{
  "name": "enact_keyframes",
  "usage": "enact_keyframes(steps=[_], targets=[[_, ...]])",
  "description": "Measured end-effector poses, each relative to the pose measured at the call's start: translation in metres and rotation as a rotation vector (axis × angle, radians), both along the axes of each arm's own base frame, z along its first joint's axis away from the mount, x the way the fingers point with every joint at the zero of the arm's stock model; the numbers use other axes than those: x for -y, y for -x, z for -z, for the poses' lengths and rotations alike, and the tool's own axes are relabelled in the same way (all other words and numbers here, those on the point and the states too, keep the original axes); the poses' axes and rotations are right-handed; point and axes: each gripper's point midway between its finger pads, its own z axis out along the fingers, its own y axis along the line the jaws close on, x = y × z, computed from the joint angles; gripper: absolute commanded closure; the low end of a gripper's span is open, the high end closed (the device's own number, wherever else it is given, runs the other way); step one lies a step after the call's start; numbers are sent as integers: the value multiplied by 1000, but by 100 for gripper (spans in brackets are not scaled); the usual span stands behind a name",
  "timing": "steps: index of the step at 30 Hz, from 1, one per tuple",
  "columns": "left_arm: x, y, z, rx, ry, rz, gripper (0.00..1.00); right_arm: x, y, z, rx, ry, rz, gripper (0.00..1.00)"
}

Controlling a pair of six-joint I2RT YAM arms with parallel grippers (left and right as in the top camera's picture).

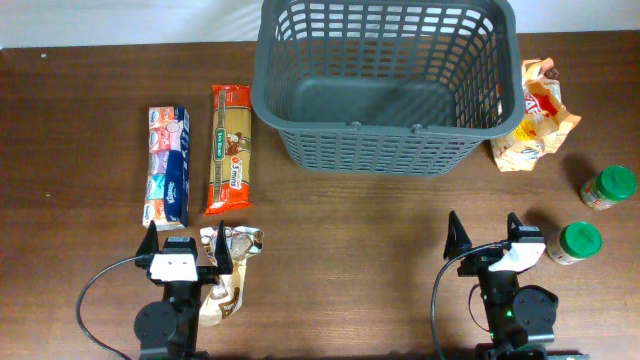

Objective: Pack container
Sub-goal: 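Move the right gripper toward the front green-lidded jar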

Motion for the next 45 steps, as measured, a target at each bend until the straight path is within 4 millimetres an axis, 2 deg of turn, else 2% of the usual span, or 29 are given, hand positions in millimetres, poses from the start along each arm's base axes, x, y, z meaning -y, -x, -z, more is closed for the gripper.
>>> enact_keyframes(steps=[4, 6, 10, 13, 14, 17, 20, 22, 23, 27, 31, 37, 42, 45], targets=[[0, 0, 0, 0, 0, 0, 1, 1, 3, -5, -22, -13, 7, 1], [0, 0, 0, 0, 0, 0, 1, 7, 7, -19, -20, 6, 37, 1], [0, 0, 0, 0, 0, 0, 1, 37, 28, -75, -17, 74, 206, 1], [0, 0, 0, 0, 0, 0, 1, 70, 58, -129, -63, 121, 403, 1], [0, 0, 0, 0, 0, 0, 1, 75, 62, -137, -67, 127, 430, 1], [0, 0, 0, 1, 0, 0, 1, 100, 92, -182, -168, 181, 590, 1], [0, 0, 0, 2, 0, -2, 1, 110, 108, -235, -194, 203, 652, 1], [-1, 0, 0, 1, 0, -3, 1, 105, 113, -254, -218, 206, 615, 1], [-1, 0, 0, 1, 0, -3, 1, 100, 113, -257, -236, 206, 579, 1], [-1, 0, 0, 1, 0, -3, 1, 83, 108, -250, -302, 204, 463, 1], [-1, 0, 0, 1, 0, -3, 1, 79, 94, -253, -295, 195, 433, 1], [-1, 0, 0, 1, 0, -3, 1, 100, 96, -255, -322, 94, 608, 1], [-1, 0, 0, 1, 0, -3, 1, 116, 96, -255, -493, 64, 751, 1], [-1, 0, 0, 1, 0, -3, 1, 131, 74, -252, -626, 6, 866, 1]])
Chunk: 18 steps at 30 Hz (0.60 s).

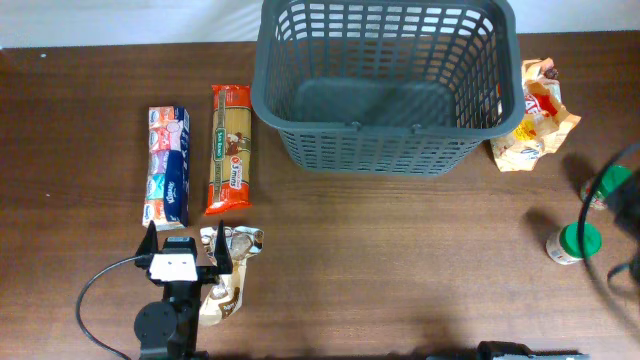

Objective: Pack container
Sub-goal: 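Move the right gripper toward the front green-lidded jar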

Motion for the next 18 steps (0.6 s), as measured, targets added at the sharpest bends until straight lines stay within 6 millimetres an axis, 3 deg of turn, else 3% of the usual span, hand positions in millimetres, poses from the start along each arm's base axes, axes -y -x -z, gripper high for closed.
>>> enact_keyframes(steps=[3, 6, 10, 15, 18], targets=[[0, 0, 0, 0, 0, 0, 1, 22, -19, 6, -34, -62, 135, 1], [0, 0, 0, 0, 0, 0, 1, 46, -31, 28, -69, -159, 261, 1], [0, 0, 0, 0, 0, 0, 1, 76, -20, 59, -82, -333, 435, 1], [0, 0, 0, 0, 0, 0, 1, 103, -5, 80, -29, -491, 574, 1], [0, 0, 0, 0, 0, 0, 1, 109, 0, 89, -21, -564, 613, 1]])
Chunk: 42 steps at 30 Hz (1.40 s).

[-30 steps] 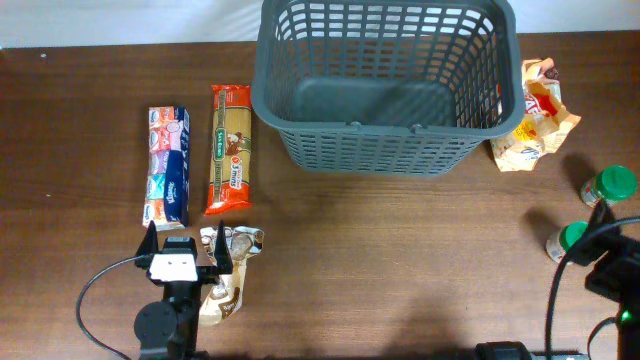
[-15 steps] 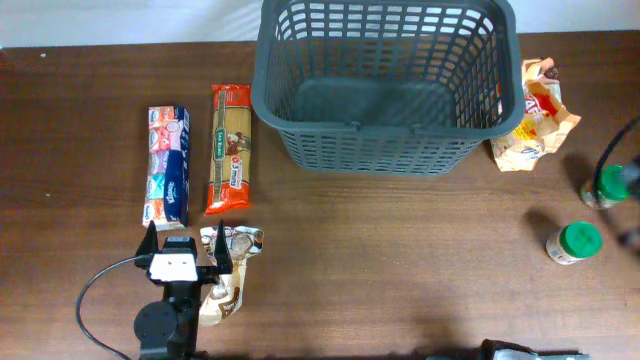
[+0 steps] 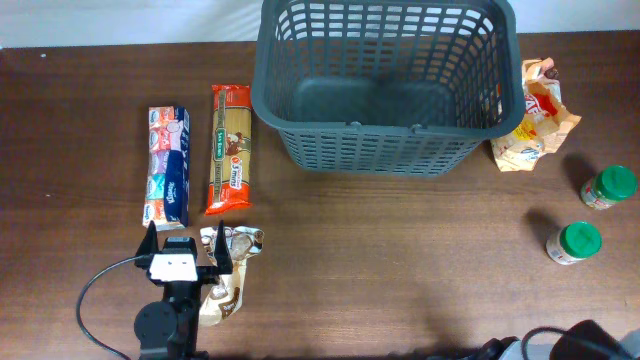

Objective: Pack container
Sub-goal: 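Move the right gripper toward the front green-lidded jar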

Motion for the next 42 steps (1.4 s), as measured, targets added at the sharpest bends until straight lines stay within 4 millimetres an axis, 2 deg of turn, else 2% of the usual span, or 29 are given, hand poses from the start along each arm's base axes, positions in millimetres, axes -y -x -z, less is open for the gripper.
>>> enact_keyframes(steps=[4, 6, 14, 20, 24, 27, 34, 42], targets=[[0, 0, 0, 0, 0, 0, 1, 1, -7, 16, 4, -84, -23, 1], [0, 0, 0, 0, 0, 0, 1, -2, -9, 31, -18, -134, -38, 1], [0, 0, 0, 0, 0, 0, 1, 0, -24, 114, -105, -253, -110, 1], [0, 0, 0, 0, 0, 0, 1, -20, -45, 159, -162, -278, -262, 1], [0, 0, 0, 0, 0, 0, 1, -35, -60, 169, -195, -257, -345, 1], [0, 0, 0, 0, 0, 0, 1, -36, -62, 170, -210, -240, -362, 1], [0, 0, 0, 0, 0, 0, 1, -30, -53, 173, -240, -231, -336, 1], [0, 0, 0, 0, 0, 0, 1, -34, -47, 203, -260, -253, -335, 1]])
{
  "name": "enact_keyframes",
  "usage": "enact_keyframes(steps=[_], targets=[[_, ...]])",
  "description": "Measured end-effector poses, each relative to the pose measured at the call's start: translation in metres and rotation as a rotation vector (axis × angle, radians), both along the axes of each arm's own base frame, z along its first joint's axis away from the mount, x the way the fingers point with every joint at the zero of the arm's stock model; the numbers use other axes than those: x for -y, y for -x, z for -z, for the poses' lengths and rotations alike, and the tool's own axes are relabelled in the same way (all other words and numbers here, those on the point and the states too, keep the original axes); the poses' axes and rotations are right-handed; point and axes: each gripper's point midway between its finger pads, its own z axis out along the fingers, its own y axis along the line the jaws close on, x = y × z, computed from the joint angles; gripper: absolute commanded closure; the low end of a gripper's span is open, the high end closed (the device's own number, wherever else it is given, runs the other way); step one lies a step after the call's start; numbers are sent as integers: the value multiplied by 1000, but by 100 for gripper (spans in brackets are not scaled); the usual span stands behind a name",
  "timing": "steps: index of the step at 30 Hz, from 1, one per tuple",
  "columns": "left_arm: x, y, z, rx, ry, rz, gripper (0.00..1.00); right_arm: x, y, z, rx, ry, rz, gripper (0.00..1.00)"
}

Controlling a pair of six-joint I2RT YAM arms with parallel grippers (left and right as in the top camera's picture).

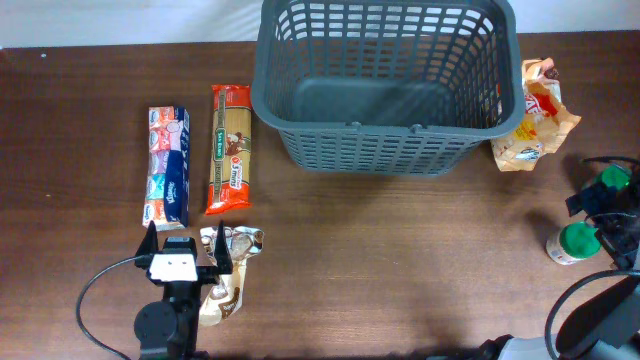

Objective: Pack container
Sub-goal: 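Move the right gripper toward the front green-lidded jar, then lower the right gripper over the jar and close on it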

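The grey basket (385,150) stands at the back centre with nothing visible in it. Left of it lie a tissue pack (167,165) and an orange pasta pack (230,148). A silver pouch (228,285) lies partly under my left gripper (186,243), which rests open at the front left. A crumpled snack bag (535,115) lies right of the basket. Two green-lidded jars stand at the right, the far jar (614,178) and the near jar (572,243). My right gripper (600,215) hangs between them at the right edge. How its jaws stand is unclear.
The right arm's cable (570,310) loops along the front right corner. The left arm's cable (95,290) curls at the front left. The basket's tall walls rise above the brown tabletop (400,260).
The right arm was low at the bottom edge, almost out of view. It now reaches in from the right edge over the two jars and partly covers the far one. Nothing else has moved.
At first both grippers rested open at the front, the right one beside the near jar. Then the right arm was a blur at the right edge by the jars, then low at the bottom edge, and now it is over the jars again. All items lie where they were.
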Motion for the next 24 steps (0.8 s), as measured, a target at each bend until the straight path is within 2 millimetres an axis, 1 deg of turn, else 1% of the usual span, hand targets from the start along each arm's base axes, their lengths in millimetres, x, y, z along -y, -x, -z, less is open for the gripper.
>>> enact_keyframes(steps=[4, 10, 14, 20, 24], targets=[[0, 0, 0, 0, 0, 0, 1, 2, -3, 8, 13, 10, 1, 1], [0, 0, 0, 0, 0, 0, 1, 0, -3, 14, 10, -2, 0, 1], [0, 0, 0, 0, 0, 0, 1, 0, -3, 26, -20, -30, 0, 1], [0, 0, 0, 0, 0, 0, 1, 0, -6, 48, -59, -73, 0, 1], [0, 0, 0, 0, 0, 0, 1, 0, -10, 56, -57, -89, 1, 2]])
